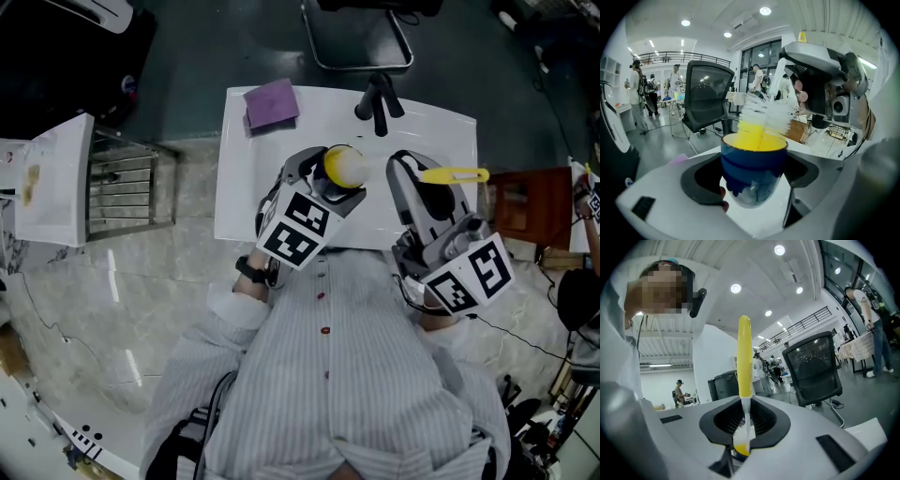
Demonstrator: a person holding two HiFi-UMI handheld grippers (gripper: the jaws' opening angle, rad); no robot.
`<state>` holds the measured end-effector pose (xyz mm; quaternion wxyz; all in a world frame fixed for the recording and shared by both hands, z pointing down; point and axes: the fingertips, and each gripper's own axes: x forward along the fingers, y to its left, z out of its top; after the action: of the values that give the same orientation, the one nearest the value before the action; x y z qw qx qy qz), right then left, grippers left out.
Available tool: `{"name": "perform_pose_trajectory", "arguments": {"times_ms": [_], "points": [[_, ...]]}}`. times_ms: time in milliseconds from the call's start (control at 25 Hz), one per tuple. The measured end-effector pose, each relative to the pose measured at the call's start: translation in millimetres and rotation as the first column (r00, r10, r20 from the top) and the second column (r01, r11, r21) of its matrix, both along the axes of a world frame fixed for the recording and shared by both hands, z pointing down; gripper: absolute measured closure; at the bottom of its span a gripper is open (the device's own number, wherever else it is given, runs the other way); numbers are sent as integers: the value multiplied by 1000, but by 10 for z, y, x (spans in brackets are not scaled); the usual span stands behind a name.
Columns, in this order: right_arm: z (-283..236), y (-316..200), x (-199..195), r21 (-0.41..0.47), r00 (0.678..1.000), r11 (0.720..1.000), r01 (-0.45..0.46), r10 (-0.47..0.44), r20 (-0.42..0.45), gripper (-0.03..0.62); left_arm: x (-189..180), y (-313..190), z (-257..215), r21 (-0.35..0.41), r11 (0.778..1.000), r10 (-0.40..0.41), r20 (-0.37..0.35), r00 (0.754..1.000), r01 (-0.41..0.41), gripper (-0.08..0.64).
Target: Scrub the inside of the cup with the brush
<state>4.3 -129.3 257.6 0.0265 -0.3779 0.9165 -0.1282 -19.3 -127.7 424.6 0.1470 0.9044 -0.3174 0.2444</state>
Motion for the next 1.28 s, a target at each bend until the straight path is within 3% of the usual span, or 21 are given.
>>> {"name": "perform_pose_trajectory", "arguments": {"times_ms": [480,760,920,1280], "points": [[-481,-179,640,16,994,999,-41,39,103,532,194,-194,-124,2,998,-56,21,998,56,163],[-609,-273,1095,35,989,994,-103,99,107,532,232,-347,-135,-9,995,-101,26,995,101,163],[-486,-338,1309,12,988,991,-130,129,82,532,219,-470,-183,3,990,-142,-13,990,142,163],[-77,-408,1560,-72,984,983,-169,172,35,532,378,-524,-522,40,988,-145,-98,985,150,163]]}}
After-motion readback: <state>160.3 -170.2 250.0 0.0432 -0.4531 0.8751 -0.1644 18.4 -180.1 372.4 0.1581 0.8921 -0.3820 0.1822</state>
